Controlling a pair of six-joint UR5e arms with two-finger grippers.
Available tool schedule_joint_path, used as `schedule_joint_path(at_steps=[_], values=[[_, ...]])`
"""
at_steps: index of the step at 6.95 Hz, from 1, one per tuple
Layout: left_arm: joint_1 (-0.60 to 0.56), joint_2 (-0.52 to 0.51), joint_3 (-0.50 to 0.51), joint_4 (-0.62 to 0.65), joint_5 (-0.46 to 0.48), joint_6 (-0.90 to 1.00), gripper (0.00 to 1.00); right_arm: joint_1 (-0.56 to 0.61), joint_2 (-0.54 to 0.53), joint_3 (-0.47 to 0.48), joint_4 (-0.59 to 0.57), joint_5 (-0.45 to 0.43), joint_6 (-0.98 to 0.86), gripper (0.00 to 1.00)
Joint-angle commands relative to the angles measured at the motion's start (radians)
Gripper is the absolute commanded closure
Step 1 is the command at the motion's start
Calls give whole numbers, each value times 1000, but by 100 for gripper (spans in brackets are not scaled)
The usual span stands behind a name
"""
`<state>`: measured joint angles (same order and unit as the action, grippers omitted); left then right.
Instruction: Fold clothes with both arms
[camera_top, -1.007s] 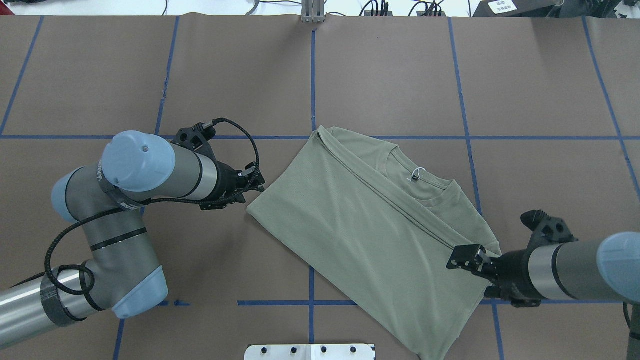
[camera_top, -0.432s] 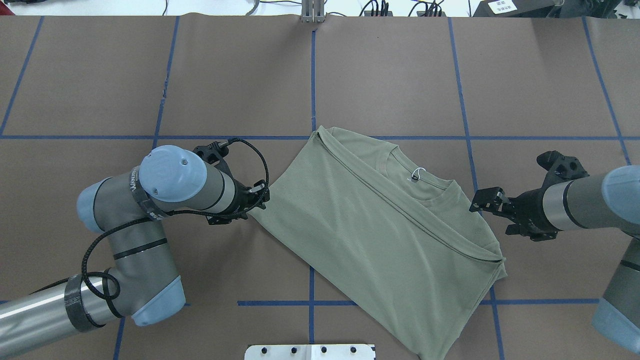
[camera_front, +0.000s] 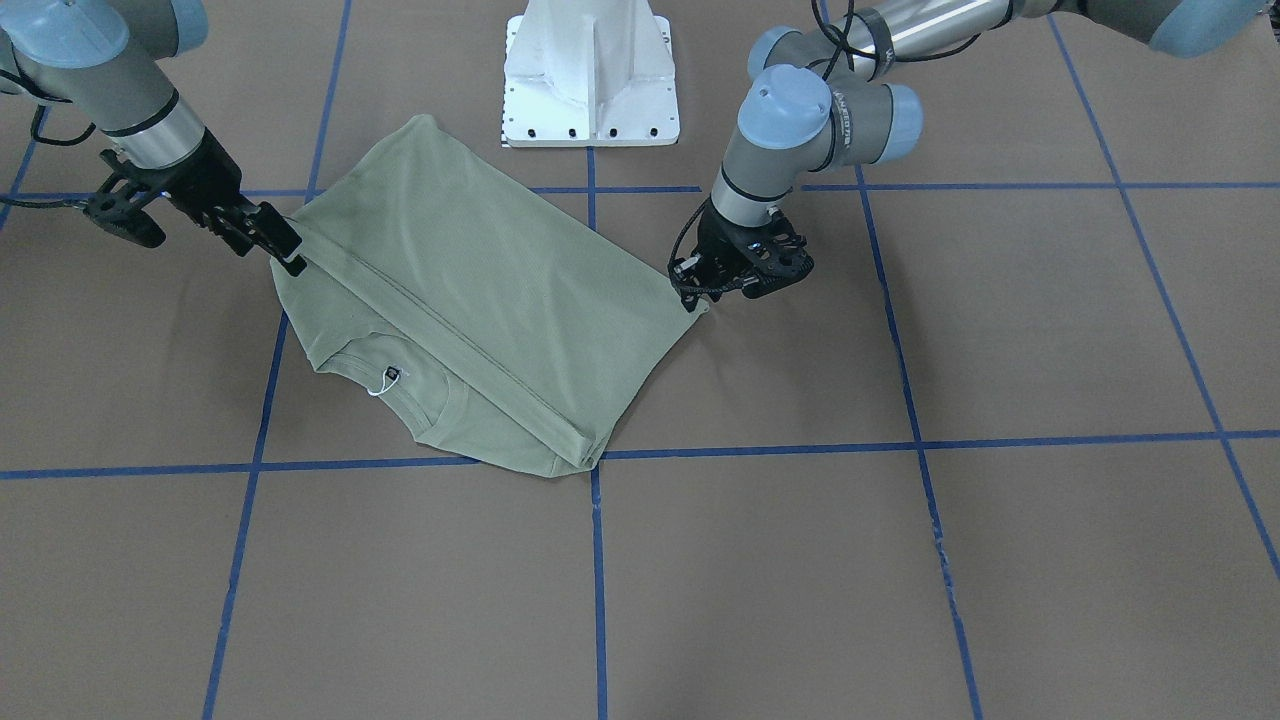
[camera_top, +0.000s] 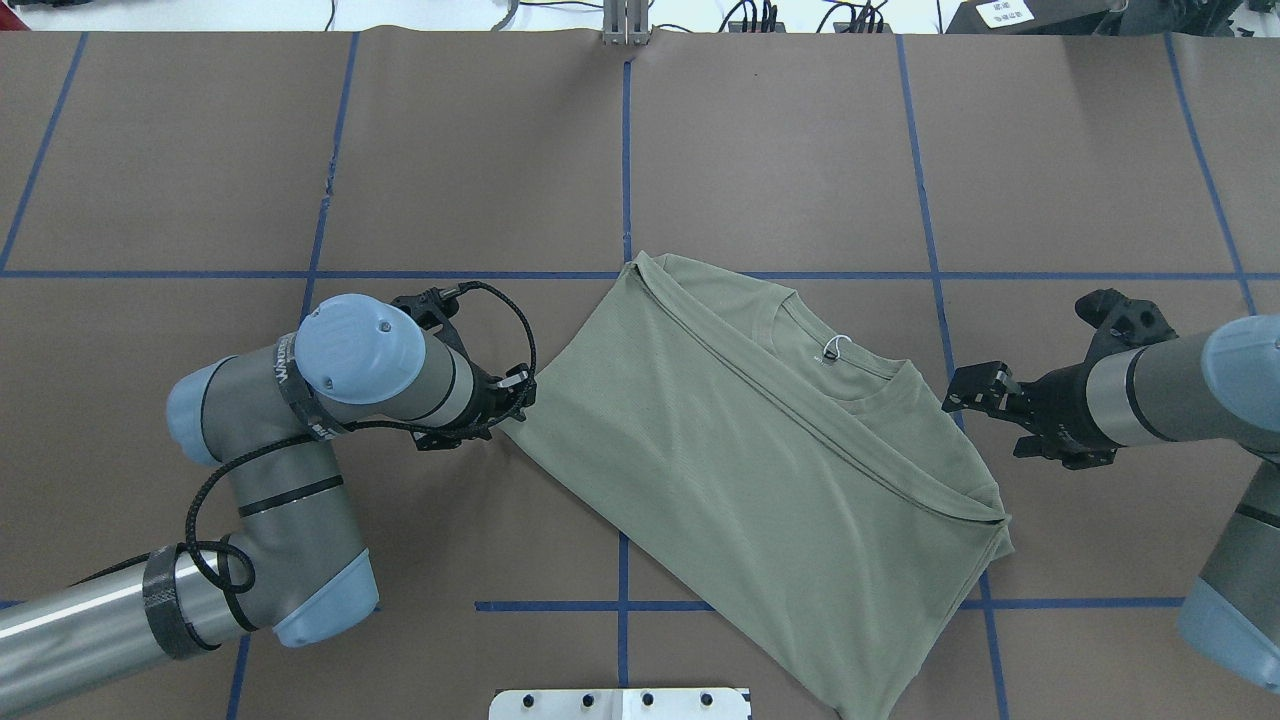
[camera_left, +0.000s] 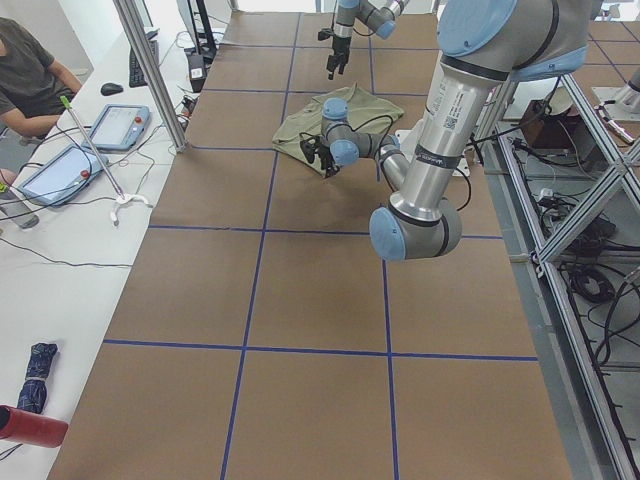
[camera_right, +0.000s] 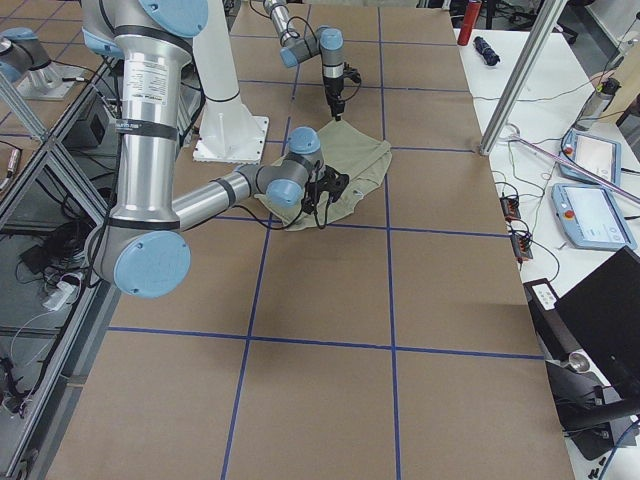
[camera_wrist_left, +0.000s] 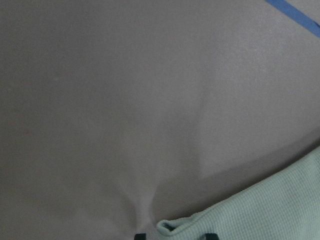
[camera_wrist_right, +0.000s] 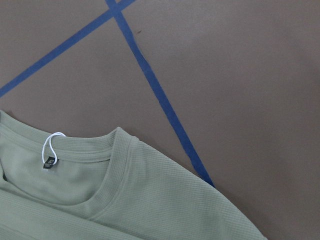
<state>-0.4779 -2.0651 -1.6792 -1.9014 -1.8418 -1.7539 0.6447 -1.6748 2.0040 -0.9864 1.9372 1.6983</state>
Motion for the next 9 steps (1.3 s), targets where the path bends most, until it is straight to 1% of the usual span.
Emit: schedule_joint_path(at_steps=[1, 3, 4, 5, 6, 7, 8, 9], values=[[-1, 0, 3, -1, 3, 8, 100, 1, 1, -2, 0, 0, 0, 0], [-17, 2, -13, 1, 7, 37, 100, 0, 3, -4, 0, -1, 0, 0], [-74, 6, -13, 4, 7, 124, 100, 0, 3, -1, 0, -1, 0, 0], [-152, 8, 4, 2, 9, 266, 100, 0, 3, 1, 0, -3, 1, 0], [-200, 0, 59, -7, 41, 356, 100, 1, 3, 1, 0, -3, 3, 0], [-259, -32, 131, -60, 53, 384, 100, 0, 4, 1, 0, -3, 3, 0], [-299, -147, 323, -162, 55, 376, 100, 0, 9, 1, 0, -4, 3, 0], [-333, -293, 565, -300, 61, 373, 100, 1, 10, 2, 0, -4, 3, 0]])
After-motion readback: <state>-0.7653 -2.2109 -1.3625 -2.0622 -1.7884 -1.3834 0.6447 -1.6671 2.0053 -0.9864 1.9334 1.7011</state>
